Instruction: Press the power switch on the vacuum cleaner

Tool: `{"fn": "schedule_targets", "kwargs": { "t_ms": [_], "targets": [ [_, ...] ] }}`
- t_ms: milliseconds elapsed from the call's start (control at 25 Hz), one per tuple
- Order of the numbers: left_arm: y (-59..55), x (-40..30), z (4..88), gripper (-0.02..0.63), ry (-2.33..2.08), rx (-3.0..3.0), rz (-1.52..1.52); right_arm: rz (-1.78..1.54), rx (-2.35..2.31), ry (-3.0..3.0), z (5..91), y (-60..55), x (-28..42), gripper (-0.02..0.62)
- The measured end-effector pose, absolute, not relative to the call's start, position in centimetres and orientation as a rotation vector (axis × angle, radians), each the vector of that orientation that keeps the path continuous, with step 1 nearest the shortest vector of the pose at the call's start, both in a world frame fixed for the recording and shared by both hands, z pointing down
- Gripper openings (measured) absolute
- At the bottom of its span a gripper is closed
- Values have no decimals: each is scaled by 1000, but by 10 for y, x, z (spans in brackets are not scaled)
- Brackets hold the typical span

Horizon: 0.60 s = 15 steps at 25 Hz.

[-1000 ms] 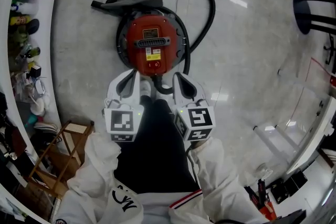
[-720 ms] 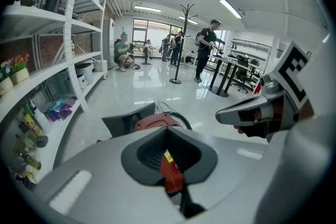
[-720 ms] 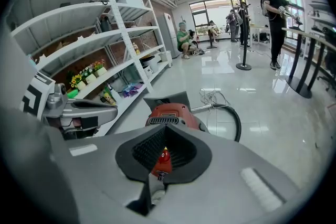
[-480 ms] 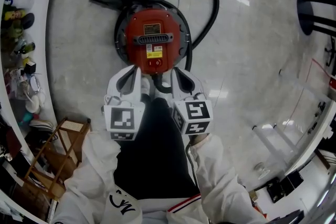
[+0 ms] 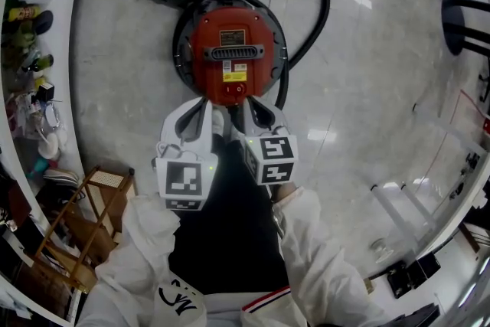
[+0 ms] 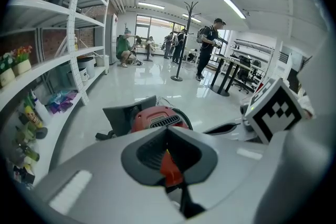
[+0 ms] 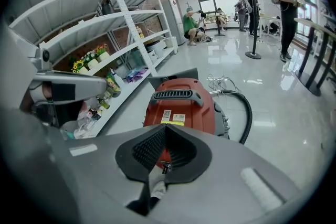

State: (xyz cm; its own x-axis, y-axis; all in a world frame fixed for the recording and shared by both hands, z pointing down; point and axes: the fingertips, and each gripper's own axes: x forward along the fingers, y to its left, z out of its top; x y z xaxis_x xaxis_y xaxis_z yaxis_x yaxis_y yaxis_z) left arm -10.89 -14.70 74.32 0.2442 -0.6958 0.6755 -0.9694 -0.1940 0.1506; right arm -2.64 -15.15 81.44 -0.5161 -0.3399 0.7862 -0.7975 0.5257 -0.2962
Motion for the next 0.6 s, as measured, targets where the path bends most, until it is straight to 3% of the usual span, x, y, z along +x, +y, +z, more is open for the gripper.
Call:
{"fn": "schedule_targets", "kwargs": {
  "t_ms": [600],
  "targets": [
    [-139, -115, 753, 0, -1516, 1910, 636, 867, 864, -2033, 855, -151, -32, 1]
  ]
}}
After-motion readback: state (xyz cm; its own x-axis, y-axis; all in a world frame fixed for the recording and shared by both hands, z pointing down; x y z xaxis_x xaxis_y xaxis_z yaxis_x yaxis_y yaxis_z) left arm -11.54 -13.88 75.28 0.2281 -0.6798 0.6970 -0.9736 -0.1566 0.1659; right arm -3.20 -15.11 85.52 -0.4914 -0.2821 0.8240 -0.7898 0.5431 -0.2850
